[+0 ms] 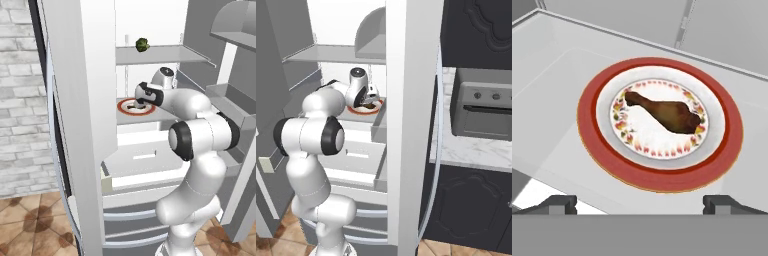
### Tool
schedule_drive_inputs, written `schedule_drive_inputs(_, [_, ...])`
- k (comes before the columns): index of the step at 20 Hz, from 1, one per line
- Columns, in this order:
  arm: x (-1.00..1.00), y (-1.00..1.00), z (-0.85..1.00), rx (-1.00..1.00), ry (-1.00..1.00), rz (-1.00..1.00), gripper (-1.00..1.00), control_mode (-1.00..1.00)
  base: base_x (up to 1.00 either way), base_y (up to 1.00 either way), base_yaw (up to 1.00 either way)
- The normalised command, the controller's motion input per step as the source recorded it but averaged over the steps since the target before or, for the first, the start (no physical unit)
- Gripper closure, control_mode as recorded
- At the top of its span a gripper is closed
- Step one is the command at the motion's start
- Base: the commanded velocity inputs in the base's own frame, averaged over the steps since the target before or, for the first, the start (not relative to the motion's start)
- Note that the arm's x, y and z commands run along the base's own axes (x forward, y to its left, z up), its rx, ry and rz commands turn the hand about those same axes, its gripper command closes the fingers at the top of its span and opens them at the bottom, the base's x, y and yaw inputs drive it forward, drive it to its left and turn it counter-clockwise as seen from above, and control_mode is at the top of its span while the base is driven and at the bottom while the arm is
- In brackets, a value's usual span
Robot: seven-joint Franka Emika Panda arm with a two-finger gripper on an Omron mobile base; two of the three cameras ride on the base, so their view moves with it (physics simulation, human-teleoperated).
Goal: Transport the chicken drumstick from the fridge to the microwave and turn on the microwave.
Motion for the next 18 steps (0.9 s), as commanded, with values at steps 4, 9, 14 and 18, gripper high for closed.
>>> schedule_drive_inputs(4, [0.12, 0.0, 0.0, 0.0, 0.0, 0.01, -1.0, -1.0, 0.0, 0.0, 0.0])
schedule_drive_inputs(9, [0.14, 0.0, -0.01, 0.0, 0.0, 0.03, -1.0, -1.0, 0.0, 0.0, 0.0])
schedule_drive_inputs(14, [0.14, 0.0, -0.02, 0.0, 0.0, 0.03, -1.0, -1.0, 0.0, 0.0, 0.0])
schedule_drive_inputs(18, [0.14, 0.0, -0.06, 0.0, 0.0, 0.04, -1.0, -1.0, 0.0, 0.0, 0.0])
